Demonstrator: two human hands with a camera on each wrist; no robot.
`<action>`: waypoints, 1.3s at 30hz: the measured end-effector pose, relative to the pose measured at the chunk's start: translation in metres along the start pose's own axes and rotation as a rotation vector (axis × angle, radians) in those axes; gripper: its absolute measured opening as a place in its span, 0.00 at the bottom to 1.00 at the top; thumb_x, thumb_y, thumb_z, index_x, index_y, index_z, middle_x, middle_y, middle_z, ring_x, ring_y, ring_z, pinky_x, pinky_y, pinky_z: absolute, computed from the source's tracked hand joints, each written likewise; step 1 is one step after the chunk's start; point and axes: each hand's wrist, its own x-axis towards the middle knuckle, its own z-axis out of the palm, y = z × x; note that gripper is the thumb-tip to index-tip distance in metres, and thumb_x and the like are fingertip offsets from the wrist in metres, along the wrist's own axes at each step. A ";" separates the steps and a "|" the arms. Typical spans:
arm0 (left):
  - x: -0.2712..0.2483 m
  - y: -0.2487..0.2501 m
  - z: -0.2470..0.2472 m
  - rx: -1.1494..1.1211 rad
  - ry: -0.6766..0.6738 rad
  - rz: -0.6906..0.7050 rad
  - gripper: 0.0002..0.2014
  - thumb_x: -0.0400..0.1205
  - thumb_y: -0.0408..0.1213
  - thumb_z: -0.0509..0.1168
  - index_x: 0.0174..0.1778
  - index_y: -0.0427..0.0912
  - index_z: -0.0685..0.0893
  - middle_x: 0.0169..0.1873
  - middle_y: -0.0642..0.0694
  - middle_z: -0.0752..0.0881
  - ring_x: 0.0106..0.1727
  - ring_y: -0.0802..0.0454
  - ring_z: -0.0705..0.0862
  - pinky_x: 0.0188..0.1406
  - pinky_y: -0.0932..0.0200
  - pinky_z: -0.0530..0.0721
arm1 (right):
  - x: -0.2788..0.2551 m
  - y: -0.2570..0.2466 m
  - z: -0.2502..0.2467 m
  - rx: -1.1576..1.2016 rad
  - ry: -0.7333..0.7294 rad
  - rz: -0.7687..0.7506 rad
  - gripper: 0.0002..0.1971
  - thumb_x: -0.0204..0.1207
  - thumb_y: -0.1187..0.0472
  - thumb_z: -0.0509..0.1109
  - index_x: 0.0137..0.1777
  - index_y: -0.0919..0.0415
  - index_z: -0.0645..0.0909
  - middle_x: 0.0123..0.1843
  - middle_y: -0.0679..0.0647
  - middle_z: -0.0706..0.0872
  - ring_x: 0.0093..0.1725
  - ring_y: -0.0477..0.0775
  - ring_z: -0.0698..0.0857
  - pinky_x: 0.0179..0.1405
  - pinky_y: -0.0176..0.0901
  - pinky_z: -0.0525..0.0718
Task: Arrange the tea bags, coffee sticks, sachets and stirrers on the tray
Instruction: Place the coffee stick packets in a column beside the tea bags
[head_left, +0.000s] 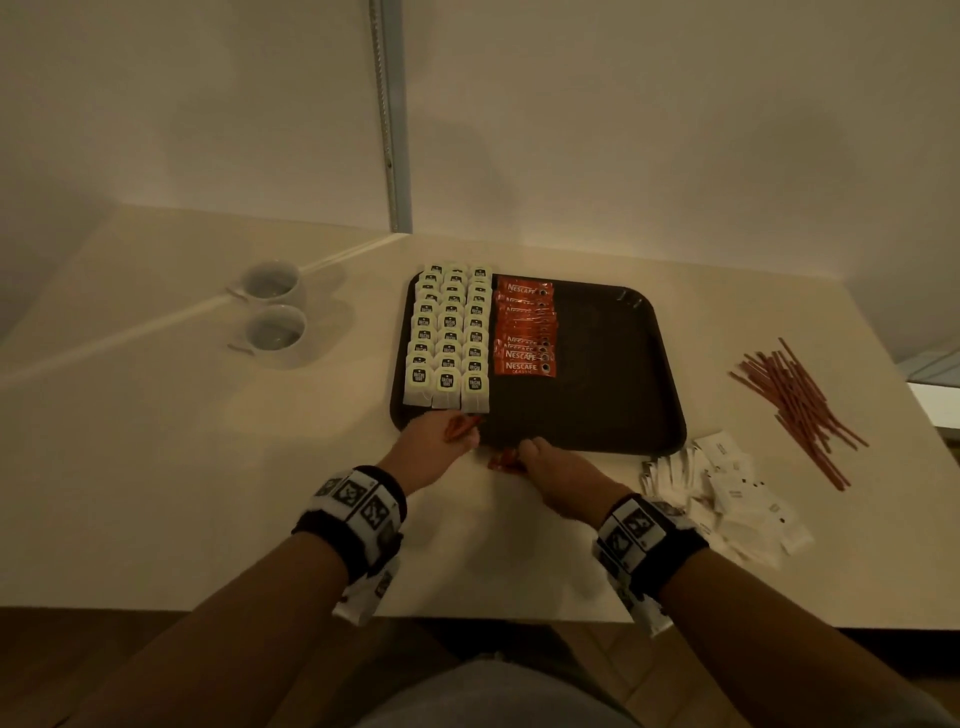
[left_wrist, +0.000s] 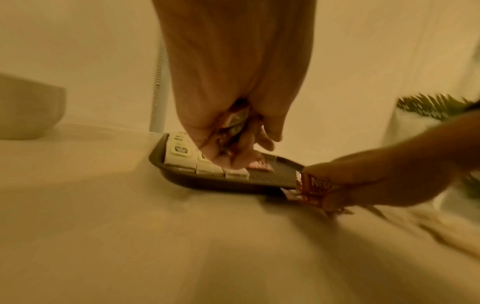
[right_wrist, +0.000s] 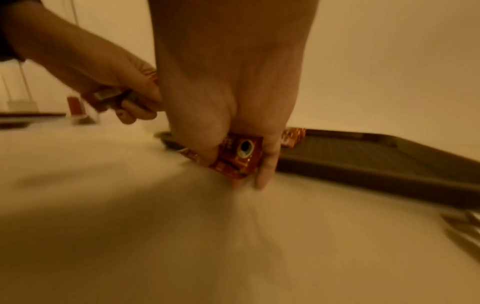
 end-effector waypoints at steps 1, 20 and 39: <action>0.002 0.007 -0.006 -0.100 0.046 0.002 0.04 0.81 0.37 0.67 0.47 0.40 0.83 0.36 0.52 0.81 0.37 0.57 0.79 0.28 0.72 0.72 | 0.003 -0.001 -0.014 0.130 0.001 0.024 0.14 0.83 0.61 0.60 0.67 0.59 0.68 0.61 0.59 0.80 0.53 0.55 0.81 0.53 0.47 0.80; 0.058 0.104 -0.066 -0.929 0.282 0.117 0.04 0.84 0.32 0.62 0.44 0.41 0.78 0.44 0.44 0.88 0.42 0.52 0.87 0.30 0.65 0.85 | 0.028 -0.016 -0.181 0.971 0.173 -0.115 0.08 0.84 0.54 0.58 0.59 0.51 0.76 0.56 0.55 0.84 0.54 0.54 0.85 0.46 0.44 0.88; 0.100 0.120 -0.073 -0.777 0.296 -0.007 0.11 0.75 0.36 0.73 0.53 0.39 0.87 0.39 0.44 0.88 0.20 0.60 0.74 0.19 0.64 0.77 | 0.058 0.019 -0.187 1.351 0.627 -0.124 0.06 0.75 0.66 0.71 0.51 0.62 0.85 0.41 0.57 0.88 0.37 0.49 0.87 0.42 0.40 0.87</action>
